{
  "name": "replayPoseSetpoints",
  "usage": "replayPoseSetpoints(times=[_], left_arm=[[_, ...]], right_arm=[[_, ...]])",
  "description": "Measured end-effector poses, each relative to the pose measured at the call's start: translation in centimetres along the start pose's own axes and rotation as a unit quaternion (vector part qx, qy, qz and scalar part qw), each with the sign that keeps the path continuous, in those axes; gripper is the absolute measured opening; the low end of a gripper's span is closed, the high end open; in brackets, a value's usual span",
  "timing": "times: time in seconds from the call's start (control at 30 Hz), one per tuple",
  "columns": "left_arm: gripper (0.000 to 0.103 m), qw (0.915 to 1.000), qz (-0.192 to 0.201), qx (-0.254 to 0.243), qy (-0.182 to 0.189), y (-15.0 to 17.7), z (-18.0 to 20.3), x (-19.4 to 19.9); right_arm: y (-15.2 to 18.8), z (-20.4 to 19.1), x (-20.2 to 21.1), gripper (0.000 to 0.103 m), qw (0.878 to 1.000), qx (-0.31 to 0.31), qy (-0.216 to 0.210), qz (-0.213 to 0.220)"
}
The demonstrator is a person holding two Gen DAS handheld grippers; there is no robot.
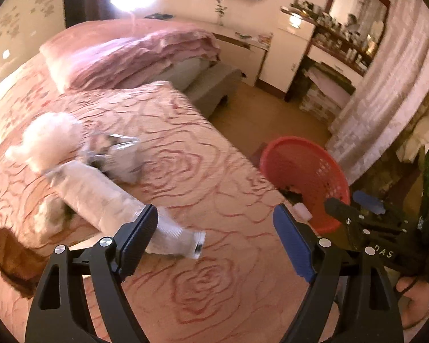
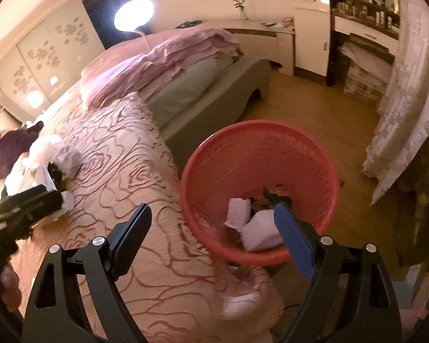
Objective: Collect trash
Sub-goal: 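Move both open tools back from the wastebasket toward the bed, then grasp the brown paper with the left tool while the right tool grasps the silver blister pack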
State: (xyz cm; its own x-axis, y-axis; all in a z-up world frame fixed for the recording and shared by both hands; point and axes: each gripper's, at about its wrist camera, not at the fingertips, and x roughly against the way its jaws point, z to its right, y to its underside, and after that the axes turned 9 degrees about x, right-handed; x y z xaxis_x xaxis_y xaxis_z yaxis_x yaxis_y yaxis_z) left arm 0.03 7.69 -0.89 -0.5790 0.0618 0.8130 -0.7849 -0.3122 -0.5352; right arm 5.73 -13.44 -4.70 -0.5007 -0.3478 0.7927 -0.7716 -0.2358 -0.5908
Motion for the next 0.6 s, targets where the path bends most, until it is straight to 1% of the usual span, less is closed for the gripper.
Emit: replayPoseSetpoints(times=[0.2, 0.33, 0.47, 0.6], left_arm=[[0.08, 0.9984, 0.027, 0.048, -0.016, 0.1, -4.3, 3.2], [0.08, 0.9957, 0.056, 0.068, -0.027, 0.0, -6.5, 6.0], [0.08, 0.9905, 0.087, 0.085, -0.064, 0.3, -9.1, 8.5], [0.08, 0.9847, 0.095, 0.109, -0.097, 0.9, -12.1, 9.2]], right_arm=[[0.2, -1.4, -0.2, 0.085, 1.0, 0.012, -0.013, -0.005], [0.4, -2.2, -0.3, 0.085, 1.0, 0.021, -0.021, -0.008], [0.7, -3.6, -0.4, 0.085, 0.998, 0.039, -0.038, -0.012], [1.4, -5.6, -0.6, 0.085, 0.996, 0.065, -0.06, -0.021]])
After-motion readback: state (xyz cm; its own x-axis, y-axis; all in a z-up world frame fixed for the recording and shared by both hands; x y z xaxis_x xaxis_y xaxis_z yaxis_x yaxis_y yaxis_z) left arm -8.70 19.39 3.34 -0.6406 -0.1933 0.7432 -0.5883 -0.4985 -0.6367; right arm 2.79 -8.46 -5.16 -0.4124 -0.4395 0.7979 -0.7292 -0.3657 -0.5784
